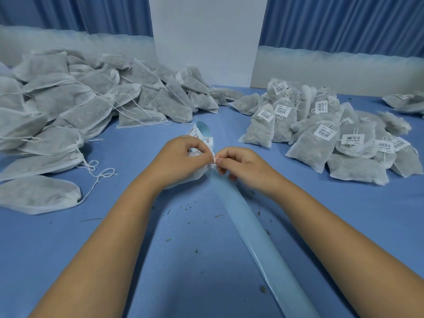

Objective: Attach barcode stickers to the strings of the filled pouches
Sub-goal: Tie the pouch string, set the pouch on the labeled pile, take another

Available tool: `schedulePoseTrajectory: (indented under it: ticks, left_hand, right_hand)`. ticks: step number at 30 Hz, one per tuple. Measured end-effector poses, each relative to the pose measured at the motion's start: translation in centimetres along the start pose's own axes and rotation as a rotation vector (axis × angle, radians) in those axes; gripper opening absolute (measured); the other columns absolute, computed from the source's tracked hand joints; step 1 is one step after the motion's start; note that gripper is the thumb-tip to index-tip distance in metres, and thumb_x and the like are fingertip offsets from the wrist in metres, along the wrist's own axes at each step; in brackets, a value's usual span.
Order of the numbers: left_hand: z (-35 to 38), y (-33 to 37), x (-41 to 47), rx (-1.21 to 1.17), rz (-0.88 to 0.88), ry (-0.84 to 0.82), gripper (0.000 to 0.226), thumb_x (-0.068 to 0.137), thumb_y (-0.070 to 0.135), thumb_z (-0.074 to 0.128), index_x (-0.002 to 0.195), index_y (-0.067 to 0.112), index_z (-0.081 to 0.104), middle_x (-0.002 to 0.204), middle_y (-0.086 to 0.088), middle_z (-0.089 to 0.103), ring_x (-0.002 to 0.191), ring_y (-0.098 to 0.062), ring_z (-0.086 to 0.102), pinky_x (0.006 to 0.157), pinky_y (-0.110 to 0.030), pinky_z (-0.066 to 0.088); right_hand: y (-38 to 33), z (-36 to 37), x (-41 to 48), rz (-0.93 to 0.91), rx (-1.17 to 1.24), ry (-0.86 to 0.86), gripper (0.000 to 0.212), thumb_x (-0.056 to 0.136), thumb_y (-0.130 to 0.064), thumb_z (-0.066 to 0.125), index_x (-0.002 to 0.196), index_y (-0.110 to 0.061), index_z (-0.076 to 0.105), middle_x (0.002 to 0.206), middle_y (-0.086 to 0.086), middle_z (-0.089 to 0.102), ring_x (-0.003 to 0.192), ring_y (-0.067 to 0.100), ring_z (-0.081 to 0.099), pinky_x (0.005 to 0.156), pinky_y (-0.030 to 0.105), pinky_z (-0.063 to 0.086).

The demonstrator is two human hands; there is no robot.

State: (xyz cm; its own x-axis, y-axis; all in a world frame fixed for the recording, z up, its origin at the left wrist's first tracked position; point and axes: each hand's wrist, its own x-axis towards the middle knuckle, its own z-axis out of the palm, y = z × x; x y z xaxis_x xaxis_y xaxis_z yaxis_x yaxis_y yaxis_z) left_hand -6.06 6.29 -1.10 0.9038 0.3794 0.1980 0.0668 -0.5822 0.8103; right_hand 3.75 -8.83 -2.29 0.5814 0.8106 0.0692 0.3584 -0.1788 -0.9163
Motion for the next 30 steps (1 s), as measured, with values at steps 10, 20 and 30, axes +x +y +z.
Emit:
schedulePoseTrajectory:
  ticks: [10,20,30]
  left_hand:
    - [-0.25,-0.04,0.01,-0.228,-0.099,-0.143,0.015,0.091,0.014,0.065,0.079,0.013,0.075,0.077,0.01,0.067,0.069,-0.005,0.056,0.066,-0.016,0.044]
    - [-0.55,0.35,-0.25,-0.297,-0.149,-0.172,0.019,0.092,0.019,0.062,0.081,0.009,0.074,0.063,-0.002,0.048,0.051,-0.006,0.043,0.045,-0.01,0.036]
    - [-0.7,0.4,-0.26,-0.269,-0.147,-0.158,0.022,0.093,0.021,0.06,0.082,0.01,0.075,0.049,0.009,0.041,0.039,-0.003,0.035,0.036,-0.01,0.028]
  right_hand:
    - [0.33,-0.06,0.2,-0.051,0.046,0.105,0.013,0.094,-0.01,0.061,0.086,-0.016,0.068,0.076,-0.005,0.065,0.071,0.01,0.056,0.064,0.022,0.044]
    - [0.33,0.28,0.01,-0.246,0.008,0.217,0.031,0.084,0.013,0.06,0.079,-0.017,0.065,0.075,-0.007,0.067,0.067,0.005,0.061,0.069,0.02,0.047]
    - [0.31,0.43,-0.15,-0.238,0.044,0.233,0.027,0.081,0.01,0.067,0.079,-0.016,0.068,0.075,-0.003,0.071,0.071,0.015,0.066,0.074,0.031,0.054]
